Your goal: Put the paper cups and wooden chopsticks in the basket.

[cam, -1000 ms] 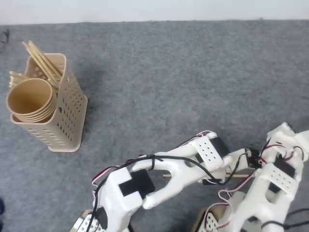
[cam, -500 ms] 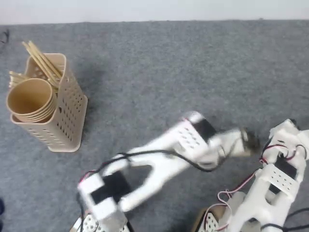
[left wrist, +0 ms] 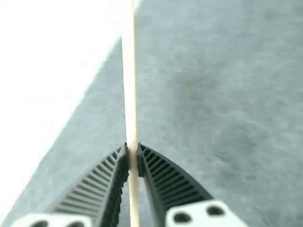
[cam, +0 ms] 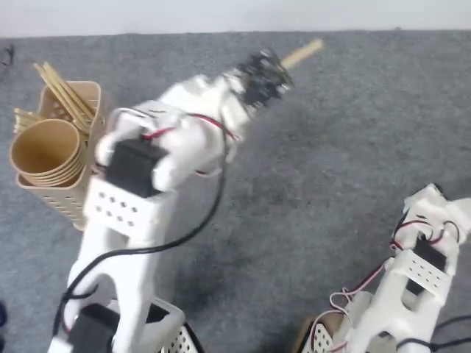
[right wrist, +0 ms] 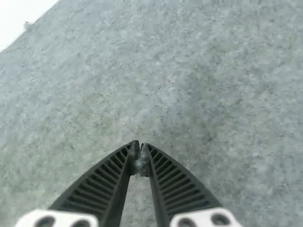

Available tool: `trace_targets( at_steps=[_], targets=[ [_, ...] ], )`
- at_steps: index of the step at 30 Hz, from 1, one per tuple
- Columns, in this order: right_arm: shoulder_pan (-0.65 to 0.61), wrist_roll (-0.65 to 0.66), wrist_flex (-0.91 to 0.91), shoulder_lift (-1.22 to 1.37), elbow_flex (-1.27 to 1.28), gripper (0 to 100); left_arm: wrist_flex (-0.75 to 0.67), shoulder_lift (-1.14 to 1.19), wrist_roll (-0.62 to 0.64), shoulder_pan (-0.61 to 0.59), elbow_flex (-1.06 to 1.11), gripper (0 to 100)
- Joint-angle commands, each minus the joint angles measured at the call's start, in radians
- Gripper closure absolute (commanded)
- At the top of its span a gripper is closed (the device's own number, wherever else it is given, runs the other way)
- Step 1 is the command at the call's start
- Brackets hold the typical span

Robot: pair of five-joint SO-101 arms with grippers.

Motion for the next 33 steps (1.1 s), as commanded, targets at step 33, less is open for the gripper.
trace_targets(
  at_steps=[33],
  targets=[
    [-0.137, 0.083, -0.022, -0.013, -0.003, 99.1, -0.681, 0.402, 0.710, -0.783, -0.085, 96]
  ],
)
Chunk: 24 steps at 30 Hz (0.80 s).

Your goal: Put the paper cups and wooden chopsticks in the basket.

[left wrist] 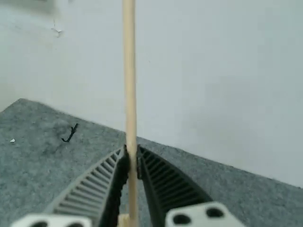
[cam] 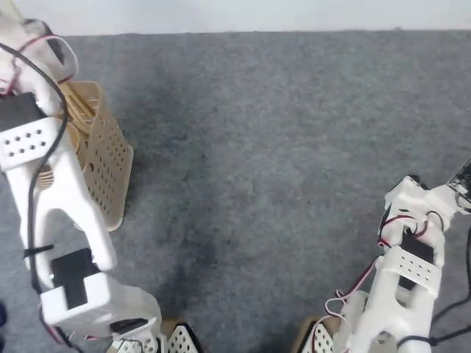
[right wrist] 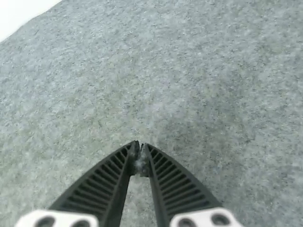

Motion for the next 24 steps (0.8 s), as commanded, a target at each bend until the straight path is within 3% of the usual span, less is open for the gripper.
trace_targets(
  at_steps=[1, 6, 17, 24],
  targets=[
    [-0.013, 0.014, -0.019, -0.013, -0.008, 99.1, 0.014, -0.014, 0.009, -0.002, 0.016, 93],
    [-0.021, 0.014, -0.021, -0.013, -0.008, 99.1, 0.017, -0.063, -0.011, 0.006, 0.105, 77],
    [-0.021, 0.014, -0.021, -0.013, -0.008, 99.1, 0.035, -0.347, -0.051, 0.009, 0.272, 77],
    [-0.021, 0.014, -0.021, -0.013, -0.008, 99.1, 0.325, -0.631, -0.052, -0.123, 0.285, 77]
  ],
)
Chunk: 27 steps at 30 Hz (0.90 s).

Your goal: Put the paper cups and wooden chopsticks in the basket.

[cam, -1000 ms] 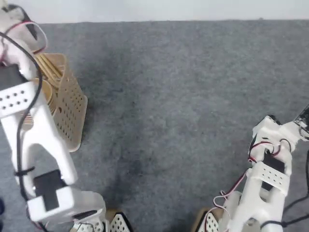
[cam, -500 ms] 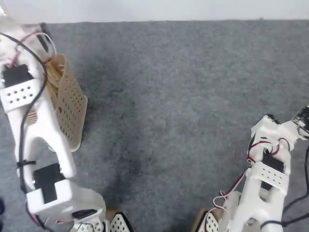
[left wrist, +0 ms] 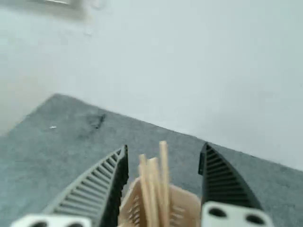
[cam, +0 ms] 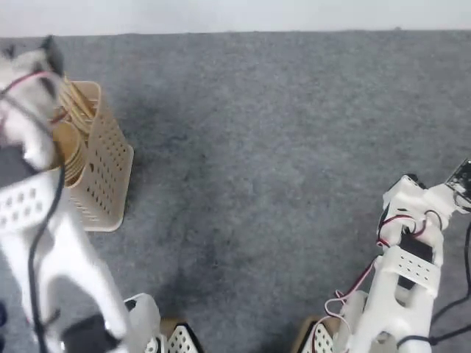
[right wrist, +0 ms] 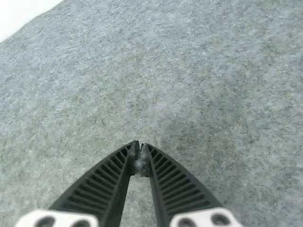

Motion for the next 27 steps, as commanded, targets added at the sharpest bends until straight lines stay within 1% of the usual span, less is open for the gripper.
trace_targets(
  at_steps=[1, 4, 7, 11, 15, 18, 19, 22, 24, 27],
  targets=[
    [-0.008, 0.014, -0.021, -0.013, -0.008, 99.1, 0.175, -0.181, -0.014, -0.072, -0.008, 77],
    [-0.008, 0.014, -0.018, -0.013, -0.008, 99.1, 0.304, -0.295, -0.031, -0.132, -0.008, 77],
    [-0.008, 0.014, -0.018, -0.015, -0.008, 99.1, 0.396, -0.379, -0.123, -0.167, -0.005, 77],
    [-0.008, 0.014, -0.015, -0.015, -0.008, 99.1, 0.482, -0.393, -0.178, -0.203, 0.028, 77],
    [-0.008, 0.014, -0.013, -0.015, -0.008, 99.1, 0.489, -0.310, -0.178, -0.221, 0.096, 77],
    [-0.010, 0.014, -0.012, -0.015, -0.006, 99.1, 0.491, -0.201, -0.170, -0.227, 0.104, 77],
    [-0.010, 0.014, -0.012, -0.015, -0.006, 99.1, 0.494, -0.163, -0.147, -0.232, 0.094, 77],
    [-0.010, 0.014, -0.012, -0.015, -0.006, 99.1, 0.588, -0.051, -0.091, -0.232, 0.008, 77],
    [-0.012, 0.014, -0.012, -0.015, -0.005, 99.1, 0.661, 0.015, -0.092, -0.232, -0.084, 77],
    [-0.025, 0.014, -0.012, -0.015, -0.005, 99.1, 0.689, 0.101, -0.092, -0.247, -0.223, 77]
  ],
)
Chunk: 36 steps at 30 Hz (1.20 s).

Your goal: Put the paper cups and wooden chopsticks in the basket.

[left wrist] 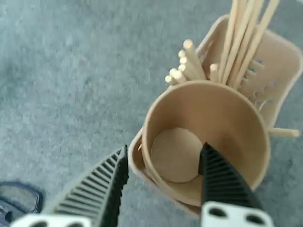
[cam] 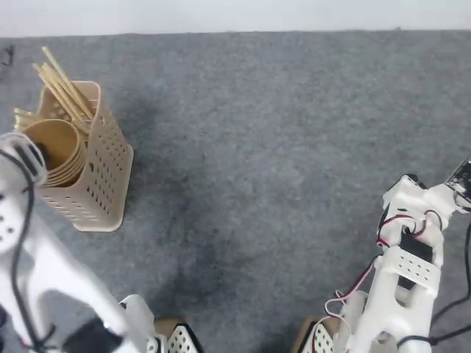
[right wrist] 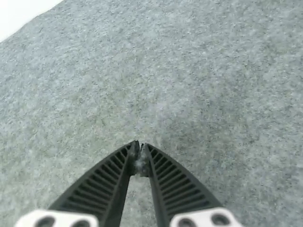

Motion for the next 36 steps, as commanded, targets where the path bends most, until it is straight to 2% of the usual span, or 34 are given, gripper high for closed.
trace_targets(
  at_steps=[1, 5, 9, 13, 21, 23, 26, 36],
  targets=[
    [-0.027, 0.015, -0.010, -0.015, -0.003, 99.1, 0.014, 0.086, 0.015, -0.023, -0.186, 77],
    [-0.039, 0.072, -0.012, -0.019, 0.005, 99.1, 0.048, 0.195, 0.012, -0.031, -0.308, 77],
    [-0.050, 0.083, -0.012, -0.019, 0.005, 99.1, 0.135, 0.307, -0.069, -0.031, -0.394, 77],
    [-0.050, 0.083, -0.012, -0.016, 0.005, 99.1, 0.141, 0.434, -0.107, -0.028, -0.447, 77],
    [-0.051, 0.083, -0.012, -0.016, 0.006, 99.1, 0.176, 0.609, -0.336, 0.006, -0.498, 78],
    [-0.051, 0.083, -0.012, -0.016, 0.006, 99.1, 0.176, 0.609, -0.404, 0.037, -0.498, 84],
    [-0.051, 0.083, -0.012, -0.016, 0.006, 99.1, 0.176, 0.612, -0.525, 0.107, -0.495, 99],
    [-0.051, 0.083, -0.012, -0.016, 0.006, 99.1, 0.178, 0.605, -0.750, 0.305, -0.432, 99]
  ],
)
